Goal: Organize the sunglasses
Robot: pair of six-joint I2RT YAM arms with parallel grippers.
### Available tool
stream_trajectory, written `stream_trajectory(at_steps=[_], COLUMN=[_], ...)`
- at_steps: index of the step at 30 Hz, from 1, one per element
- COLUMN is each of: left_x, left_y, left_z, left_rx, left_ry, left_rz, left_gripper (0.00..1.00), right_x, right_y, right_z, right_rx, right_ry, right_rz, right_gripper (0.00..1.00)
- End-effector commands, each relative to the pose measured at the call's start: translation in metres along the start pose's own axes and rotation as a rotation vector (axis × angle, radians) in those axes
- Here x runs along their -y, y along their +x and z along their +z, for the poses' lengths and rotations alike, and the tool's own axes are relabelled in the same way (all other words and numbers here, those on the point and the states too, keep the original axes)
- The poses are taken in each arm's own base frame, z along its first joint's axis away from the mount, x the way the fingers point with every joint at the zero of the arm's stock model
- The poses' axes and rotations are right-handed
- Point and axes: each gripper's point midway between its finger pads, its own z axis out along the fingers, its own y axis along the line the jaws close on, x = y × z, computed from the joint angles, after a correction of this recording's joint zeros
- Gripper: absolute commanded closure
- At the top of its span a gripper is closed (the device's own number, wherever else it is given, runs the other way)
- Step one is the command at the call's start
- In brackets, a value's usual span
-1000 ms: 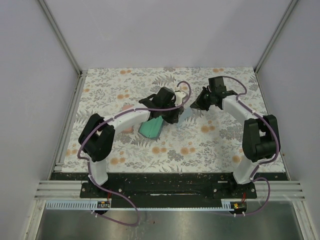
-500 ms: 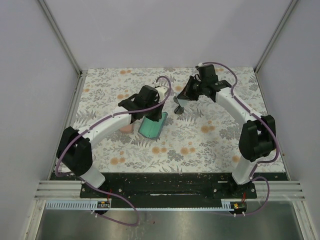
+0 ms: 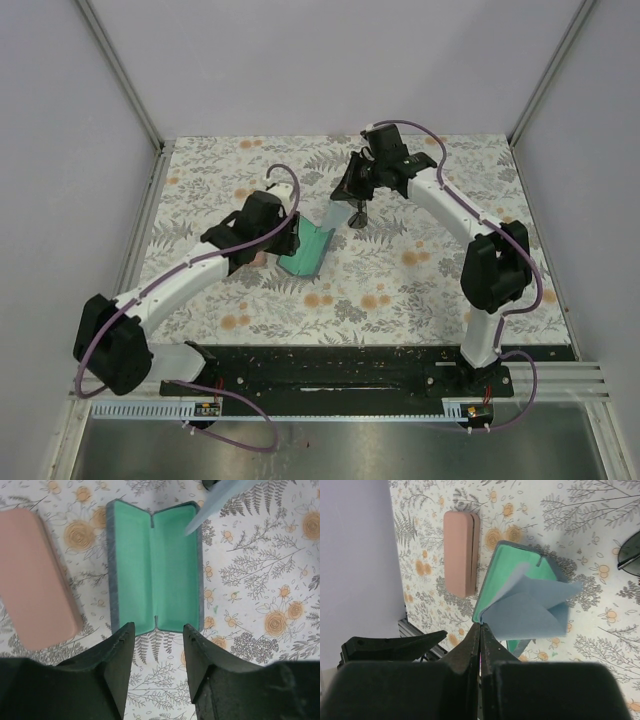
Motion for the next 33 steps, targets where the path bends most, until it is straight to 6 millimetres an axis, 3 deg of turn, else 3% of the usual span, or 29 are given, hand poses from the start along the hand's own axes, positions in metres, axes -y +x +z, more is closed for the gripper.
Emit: stream_trajectory(at_steps=[1, 6, 14, 23, 28, 33], left_x=[-0.008, -0.012, 0.002, 0.005, 0.015, 0.019], left_y=[-0.026, -0.017, -0.006, -0.011, -0.015, -0.015], left_z=[-0.024, -0.026, -0.016, -0.004, 0.001, 0.008], left_rx=[0.208, 0.229, 0.245, 0.253, 0.238, 0.224], left_ry=[-0.002, 0.006, 0.115, 0.155, 0.223, 0.248], left_rz=[-0.105, -0.107, -0.039, 0.01, 0.032, 0.04], left_gripper=[0.51, 0.44, 0.43, 0.39, 0.4, 0.5], right_x=[-0.036, -0.044, -0.061, -0.069, -0.071, -0.072], right_y=[0.005, 0.014, 0.034, 0.046, 0.051, 0.05], right_z=[-0.011, -0.008, -0.001, -0.001, -0.003, -0.006], right_rx=[0.001, -0.014, -0.053, -0.076, -0.087, -0.086], right_ry=[-0.054, -0.061, -0.076, -0.07, -0.072, -0.073], right_rz=[-0.047, -0.056, -0.07, -0.094, -0.102, -0.106], right_gripper=[1.0, 1.0, 1.0, 1.0, 1.0, 1.0])
